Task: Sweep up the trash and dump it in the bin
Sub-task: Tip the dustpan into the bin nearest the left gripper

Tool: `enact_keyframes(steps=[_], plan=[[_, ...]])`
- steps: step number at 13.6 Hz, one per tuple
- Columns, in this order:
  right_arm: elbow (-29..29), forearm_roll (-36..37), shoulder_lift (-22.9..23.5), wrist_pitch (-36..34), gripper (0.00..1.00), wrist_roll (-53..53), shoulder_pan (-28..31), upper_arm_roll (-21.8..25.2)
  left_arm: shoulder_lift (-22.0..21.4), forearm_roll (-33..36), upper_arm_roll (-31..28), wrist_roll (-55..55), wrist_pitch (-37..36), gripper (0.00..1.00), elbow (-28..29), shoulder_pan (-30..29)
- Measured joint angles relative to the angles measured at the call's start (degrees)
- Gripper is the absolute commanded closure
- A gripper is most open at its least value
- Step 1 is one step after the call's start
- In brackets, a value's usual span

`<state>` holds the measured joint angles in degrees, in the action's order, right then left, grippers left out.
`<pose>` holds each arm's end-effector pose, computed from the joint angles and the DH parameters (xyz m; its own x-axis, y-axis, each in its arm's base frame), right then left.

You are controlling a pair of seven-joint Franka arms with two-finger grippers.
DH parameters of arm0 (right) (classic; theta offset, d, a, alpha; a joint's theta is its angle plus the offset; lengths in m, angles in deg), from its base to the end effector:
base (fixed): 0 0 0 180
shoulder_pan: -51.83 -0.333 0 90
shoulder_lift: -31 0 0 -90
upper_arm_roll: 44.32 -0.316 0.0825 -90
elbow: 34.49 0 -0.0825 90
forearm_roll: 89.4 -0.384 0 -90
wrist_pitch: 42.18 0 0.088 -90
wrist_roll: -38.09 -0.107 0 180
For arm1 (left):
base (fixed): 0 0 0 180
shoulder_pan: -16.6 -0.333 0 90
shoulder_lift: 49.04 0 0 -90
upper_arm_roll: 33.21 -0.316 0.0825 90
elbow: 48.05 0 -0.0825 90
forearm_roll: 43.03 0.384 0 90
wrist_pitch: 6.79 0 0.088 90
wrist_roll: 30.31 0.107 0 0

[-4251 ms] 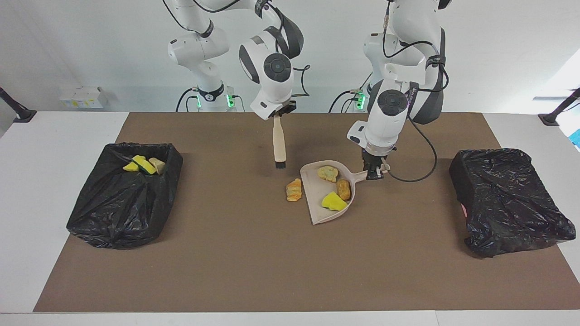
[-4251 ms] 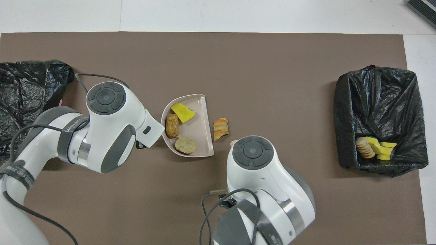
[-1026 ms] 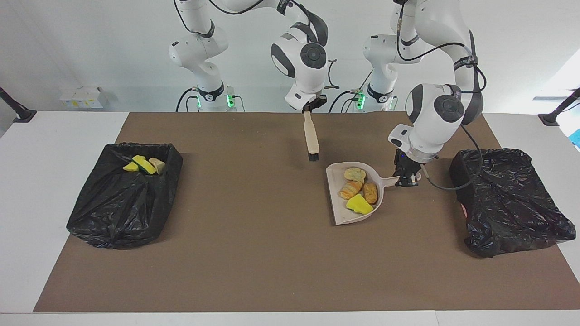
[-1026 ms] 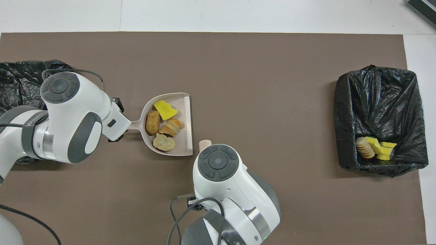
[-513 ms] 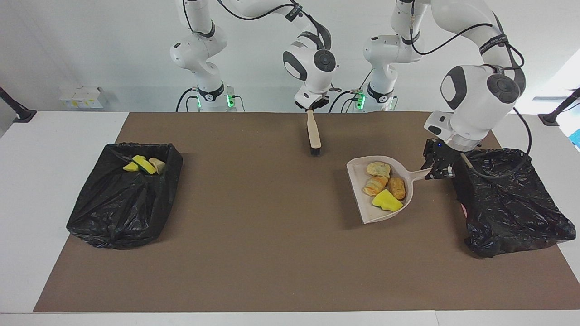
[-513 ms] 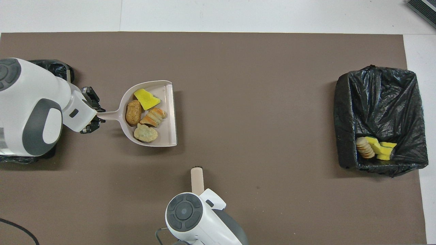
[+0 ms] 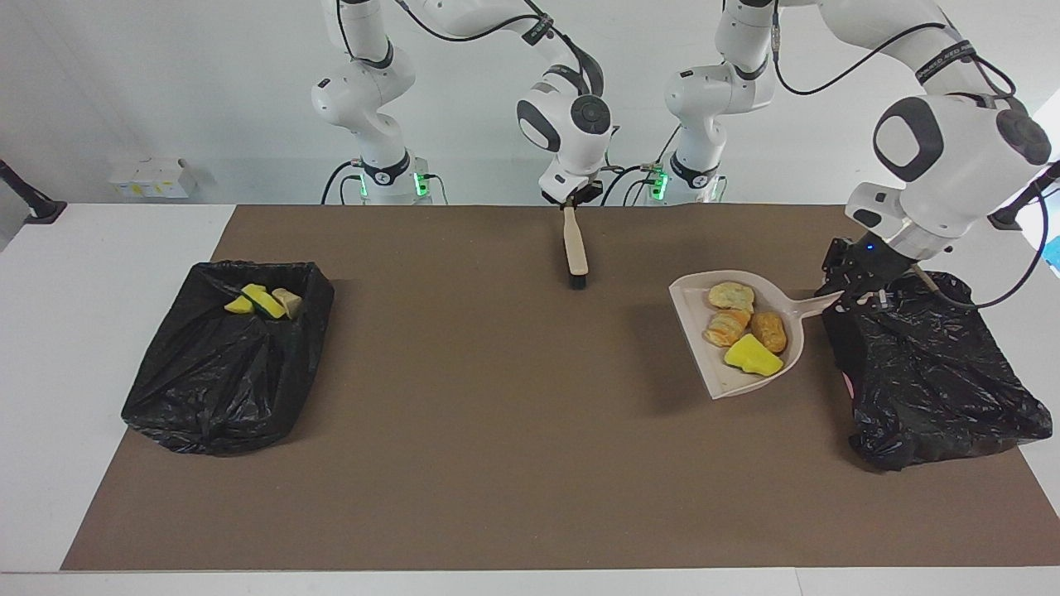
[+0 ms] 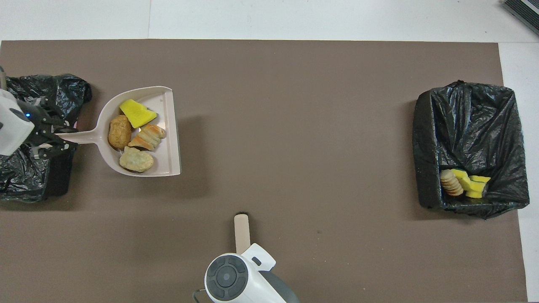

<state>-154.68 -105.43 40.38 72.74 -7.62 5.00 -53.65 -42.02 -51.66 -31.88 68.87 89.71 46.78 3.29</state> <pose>0.2884 0.4581 0.3279 0.9338 0.0258 -0.3568 0.0369 -0.9990 0.0242 0.5811 0.1092 0.5248 0.0776 -0.9836 0.1628 -0.9953 -0.0671 0.0694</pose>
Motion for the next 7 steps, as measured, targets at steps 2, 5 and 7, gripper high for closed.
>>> enact_keyframes(steps=[2, 5, 7], plan=[[3.80, 1.62, -0.01, -4.86, 0.00, 0.00, 1.87, 0.22, 1.61, -0.05, 0.00, 5.05, -2.64, 1.00, -3.04, -4.45], [8.72, 4.10, -0.09, -9.69, 0.00, 0.72, 5.29, 0.27, 5.29, -0.05, -0.07, 11.15, -4.97, 1.00, -9.77, -10.38], [11.40, 4.35, -0.94, -13.54, 0.00, 6.28, 9.19, 0.32, 7.28, -0.05, -0.09, 13.45, -6.19, 1.00, -13.68, -14.28]])
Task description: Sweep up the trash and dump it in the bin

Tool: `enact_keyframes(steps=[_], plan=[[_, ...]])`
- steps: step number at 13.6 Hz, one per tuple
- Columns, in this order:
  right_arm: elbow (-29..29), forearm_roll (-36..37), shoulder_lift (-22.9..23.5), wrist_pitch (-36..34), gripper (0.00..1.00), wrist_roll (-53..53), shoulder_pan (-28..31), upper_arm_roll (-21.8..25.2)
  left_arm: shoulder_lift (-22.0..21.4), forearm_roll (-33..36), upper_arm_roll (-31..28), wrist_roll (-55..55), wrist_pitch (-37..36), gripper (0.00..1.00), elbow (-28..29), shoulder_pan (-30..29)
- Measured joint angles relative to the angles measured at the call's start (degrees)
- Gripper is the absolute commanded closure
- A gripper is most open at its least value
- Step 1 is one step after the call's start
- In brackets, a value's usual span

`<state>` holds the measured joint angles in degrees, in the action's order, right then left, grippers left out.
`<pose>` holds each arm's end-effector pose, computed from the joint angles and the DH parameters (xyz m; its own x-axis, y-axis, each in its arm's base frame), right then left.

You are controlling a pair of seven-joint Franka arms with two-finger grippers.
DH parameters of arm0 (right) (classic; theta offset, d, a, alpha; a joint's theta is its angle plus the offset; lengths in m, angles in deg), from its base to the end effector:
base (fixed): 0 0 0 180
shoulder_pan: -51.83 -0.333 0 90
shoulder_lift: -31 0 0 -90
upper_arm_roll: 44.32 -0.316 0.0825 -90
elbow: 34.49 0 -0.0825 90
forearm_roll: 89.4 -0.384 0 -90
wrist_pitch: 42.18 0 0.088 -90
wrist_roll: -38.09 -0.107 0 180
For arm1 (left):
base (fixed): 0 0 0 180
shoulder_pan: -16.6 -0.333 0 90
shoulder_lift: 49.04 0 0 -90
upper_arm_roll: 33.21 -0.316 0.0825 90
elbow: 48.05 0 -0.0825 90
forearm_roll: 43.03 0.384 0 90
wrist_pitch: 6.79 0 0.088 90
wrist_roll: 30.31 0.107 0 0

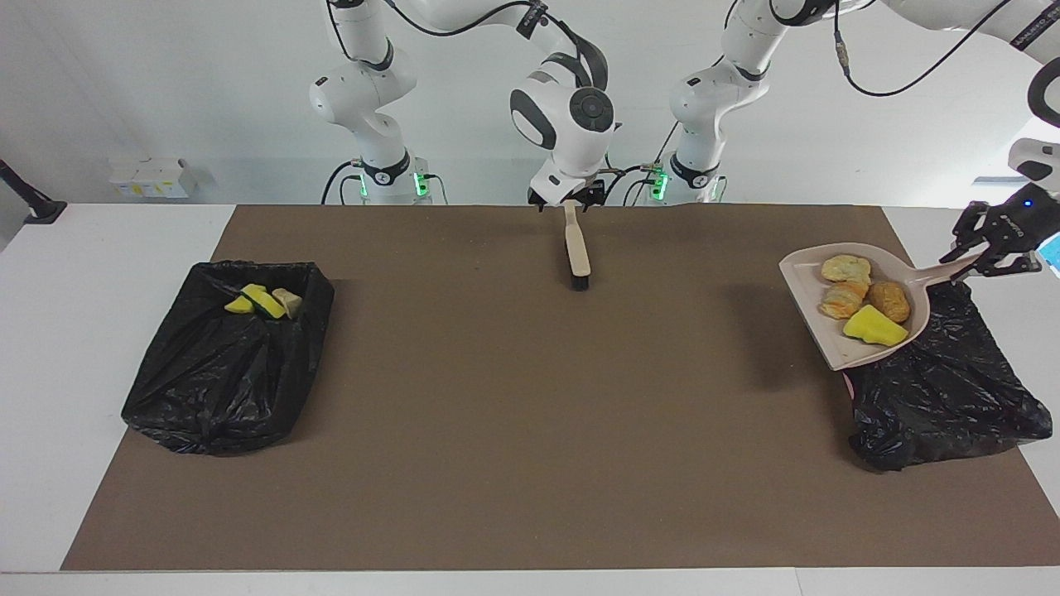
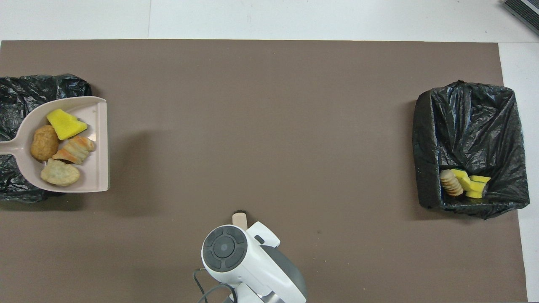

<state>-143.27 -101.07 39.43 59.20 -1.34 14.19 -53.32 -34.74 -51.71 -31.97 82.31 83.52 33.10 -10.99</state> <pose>0.3758 0.4199 0.4073 0.9384 0.0524 -0.3414 0.0625 -0.9979 0.0186 0.5676 0.2650 0.5514 0.0740 -0.9812 0.1780 -0.9972 -0.0710 0.0229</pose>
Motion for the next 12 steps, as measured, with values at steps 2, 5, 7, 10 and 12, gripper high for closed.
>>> enact_keyframes(steps=[2, 5, 7, 10, 12], plan=[[1.81, 0.11, -2.06, -4.42, 0.00, 7.32, 5.18, 0.15, 1.64, 0.26, -0.06, 0.85, -0.78, 1.00, -3.29, -2.44], [3.98, 1.89, -4.96, -10.14, 0.00, 16.53, 12.47, 0.45, 3.31, 0.70, -0.10, 1.46, -1.26, 1.00, -6.68, -4.92], [5.52, 2.56, -5.74, -11.72, 0.00, 21.40, 16.20, 0.55, 3.74, 1.47, -0.15, 2.68, -1.21, 1.00, -7.46, -5.91], [7.59, 5.79, -6.71, -11.73, 0.00, 26.35, 21.07, 0.61, 4.48, 4.64, -0.10, 3.00, -0.41, 1.00, -8.92, -5.99], [8.93, 7.19, -8.01, -11.74, 0.00, 31.04, 25.13, 0.72, 4.69, 5.64, -0.07, 3.02, 1.38, 1.00, -9.22, -5.97]])
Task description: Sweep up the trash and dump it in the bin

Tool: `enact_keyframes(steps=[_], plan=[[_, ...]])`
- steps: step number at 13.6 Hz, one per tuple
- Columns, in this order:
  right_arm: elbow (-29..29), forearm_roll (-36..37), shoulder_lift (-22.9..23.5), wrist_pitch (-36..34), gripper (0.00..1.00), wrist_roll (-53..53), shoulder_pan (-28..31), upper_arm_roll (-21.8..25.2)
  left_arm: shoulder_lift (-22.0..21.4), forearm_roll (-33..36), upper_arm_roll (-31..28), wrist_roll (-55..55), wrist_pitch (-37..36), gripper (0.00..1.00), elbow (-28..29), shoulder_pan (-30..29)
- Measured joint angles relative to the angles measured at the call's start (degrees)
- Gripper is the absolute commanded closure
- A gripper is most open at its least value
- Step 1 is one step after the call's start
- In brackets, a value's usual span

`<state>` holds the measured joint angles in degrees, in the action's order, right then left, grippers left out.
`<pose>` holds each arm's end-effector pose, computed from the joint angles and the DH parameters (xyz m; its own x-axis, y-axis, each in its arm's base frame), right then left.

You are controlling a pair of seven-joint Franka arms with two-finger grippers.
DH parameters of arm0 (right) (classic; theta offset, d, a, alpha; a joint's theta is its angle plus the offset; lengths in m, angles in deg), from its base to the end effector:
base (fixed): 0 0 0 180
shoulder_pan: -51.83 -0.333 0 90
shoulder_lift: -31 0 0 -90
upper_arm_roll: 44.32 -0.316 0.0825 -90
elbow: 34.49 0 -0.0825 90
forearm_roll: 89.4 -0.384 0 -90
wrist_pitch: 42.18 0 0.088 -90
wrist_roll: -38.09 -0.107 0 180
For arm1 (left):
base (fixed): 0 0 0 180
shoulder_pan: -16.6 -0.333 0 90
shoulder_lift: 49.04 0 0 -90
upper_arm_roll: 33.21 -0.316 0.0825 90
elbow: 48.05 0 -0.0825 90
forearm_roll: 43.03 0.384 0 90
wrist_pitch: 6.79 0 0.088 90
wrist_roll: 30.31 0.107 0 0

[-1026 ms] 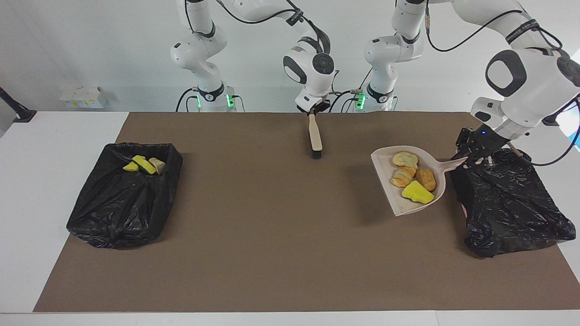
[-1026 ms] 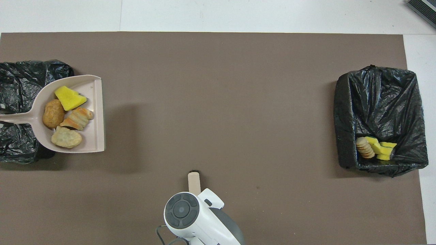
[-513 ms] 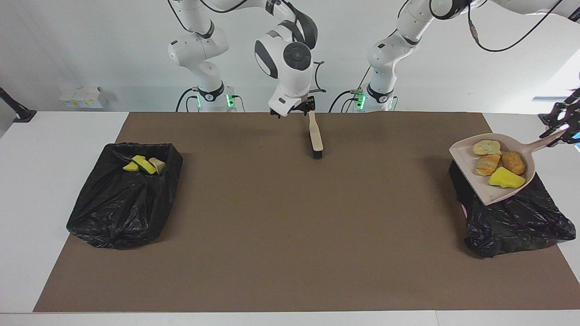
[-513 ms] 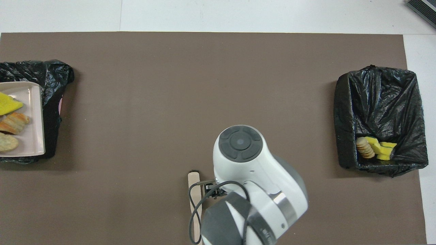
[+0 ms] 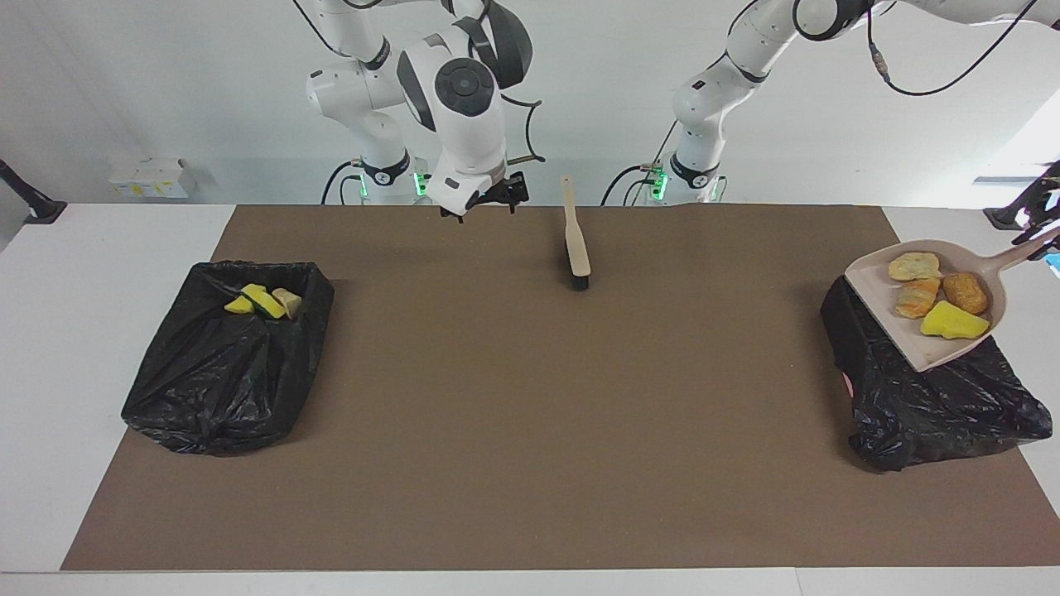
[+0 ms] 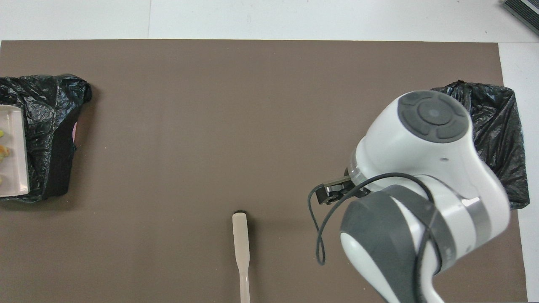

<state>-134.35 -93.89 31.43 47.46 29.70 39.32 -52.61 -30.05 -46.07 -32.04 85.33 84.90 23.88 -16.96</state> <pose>0.5058 0.2009 0.5399 0.9584 0.2092 -0.1941 0.2032 -0.9778 -0.0503 0.5553 0.3485 0.5757 0.1188 -0.9918 0.0480 -0.9920 -0.1207 -0.0379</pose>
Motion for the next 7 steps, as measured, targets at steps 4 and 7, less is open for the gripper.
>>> enact_keyframes(steps=[4, 7], plan=[[2.59, 1.93, -1.37, -0.05, 0.00, 10.57, 7.02, 3.16, 0.03, 3.88, 0.67, -0.60, 1.83, 1.00, -0.71, 0.92], [4.29, 5.67, -1.42, -0.06, 0.00, 11.11, 7.86, 6.81, 0.00, 11.63, 0.83, -5.47, 2.77, 1.00, -1.48, 5.09]])
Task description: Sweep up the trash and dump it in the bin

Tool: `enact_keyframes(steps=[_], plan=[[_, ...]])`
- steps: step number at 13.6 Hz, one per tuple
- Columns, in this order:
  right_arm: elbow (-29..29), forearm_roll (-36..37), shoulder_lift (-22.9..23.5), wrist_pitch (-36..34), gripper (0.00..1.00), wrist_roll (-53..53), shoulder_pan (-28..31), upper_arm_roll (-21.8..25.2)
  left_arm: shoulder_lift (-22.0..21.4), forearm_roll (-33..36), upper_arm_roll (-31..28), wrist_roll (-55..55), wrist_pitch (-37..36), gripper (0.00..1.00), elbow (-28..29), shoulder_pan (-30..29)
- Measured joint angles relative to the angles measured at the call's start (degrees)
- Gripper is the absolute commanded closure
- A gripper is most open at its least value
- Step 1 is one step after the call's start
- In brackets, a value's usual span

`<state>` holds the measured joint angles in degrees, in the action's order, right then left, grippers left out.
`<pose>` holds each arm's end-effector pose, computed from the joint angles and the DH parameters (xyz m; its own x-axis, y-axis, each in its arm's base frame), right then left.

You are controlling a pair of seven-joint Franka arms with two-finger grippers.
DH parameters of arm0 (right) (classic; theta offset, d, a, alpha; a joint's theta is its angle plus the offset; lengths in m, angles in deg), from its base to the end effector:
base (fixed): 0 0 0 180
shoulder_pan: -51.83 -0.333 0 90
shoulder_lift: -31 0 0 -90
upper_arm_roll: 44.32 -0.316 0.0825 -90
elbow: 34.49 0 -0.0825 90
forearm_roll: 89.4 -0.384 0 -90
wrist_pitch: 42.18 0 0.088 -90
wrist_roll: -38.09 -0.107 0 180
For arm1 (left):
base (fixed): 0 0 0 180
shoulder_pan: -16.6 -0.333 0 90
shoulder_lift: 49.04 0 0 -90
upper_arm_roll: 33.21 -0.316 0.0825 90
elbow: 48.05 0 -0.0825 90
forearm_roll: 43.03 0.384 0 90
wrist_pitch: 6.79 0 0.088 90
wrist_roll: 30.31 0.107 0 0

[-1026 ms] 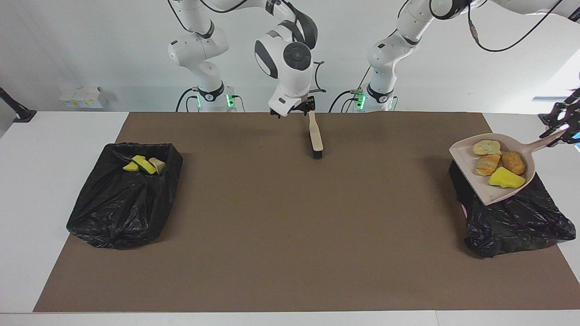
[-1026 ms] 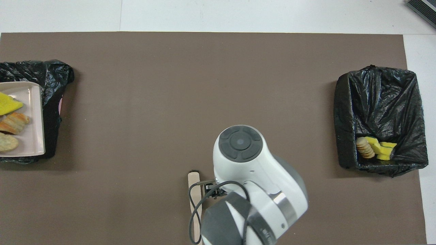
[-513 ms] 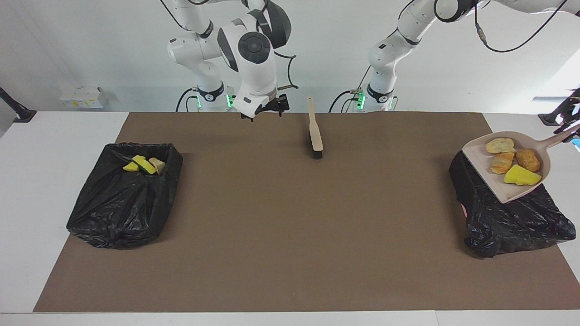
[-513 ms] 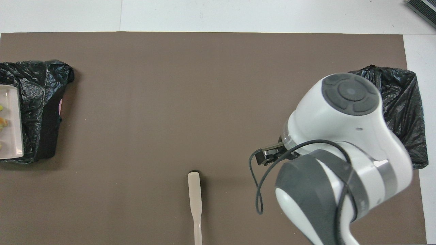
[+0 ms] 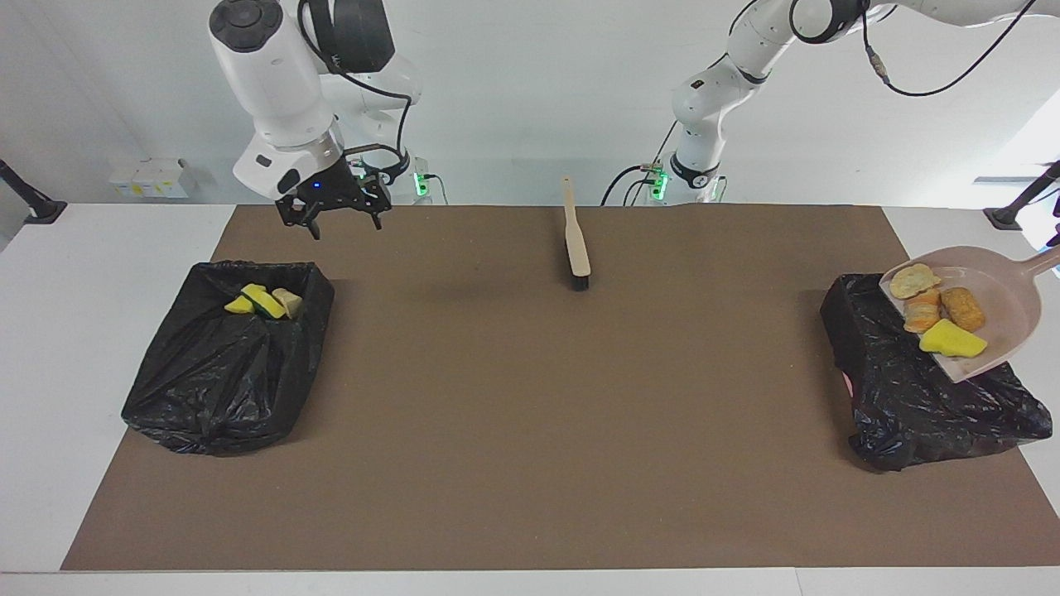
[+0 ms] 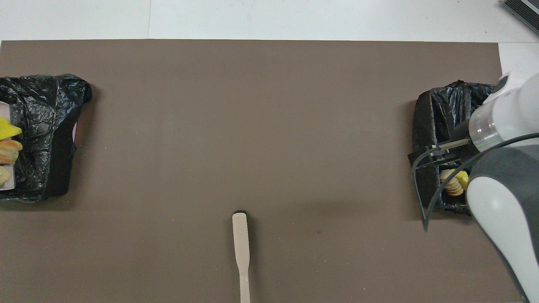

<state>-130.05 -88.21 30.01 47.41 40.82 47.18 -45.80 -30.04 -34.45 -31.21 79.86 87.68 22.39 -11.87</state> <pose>0.5419 0.0561 0.5878 0.9843 0.1534 -0.0877 0.1555 -0.9877 0.0170 0.5832 0.3117 0.5934 0.1084 -0.9812 -0.1595 -0.9940 -0.1042 -0.0342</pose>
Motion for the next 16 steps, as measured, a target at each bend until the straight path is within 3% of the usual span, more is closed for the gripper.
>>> enact_keyframes(steps=[6, 8, 12, 16], plan=[[1.79, 1.05, 0.11, 0.00, 0.00, 4.28, 7.68, 3.11, -0.85, 12.97, 0.23, -11.97, 1.15, 1.00, -1.34, 6.78], [1.92, 0.96, 0.11, 0.00, 0.00, 1.77, 7.87, 2.90, -1.35, 17.71, 0.43, -14.75, 1.37, 1.00, -1.48, 8.48], [2.63, 0.91, -0.64, 0.00, 0.00, -2.91, 6.94, -0.39, -2.44, 20.38, -0.03, -16.87, 1.37, 1.00, -1.49, 9.13], [2.60, 0.59, -1.34, -0.21, 0.00, -3.10, 6.82, -0.69, -2.99, 25.45, 0.10, -17.98, 1.38, 1.00, -1.51, 9.98]])
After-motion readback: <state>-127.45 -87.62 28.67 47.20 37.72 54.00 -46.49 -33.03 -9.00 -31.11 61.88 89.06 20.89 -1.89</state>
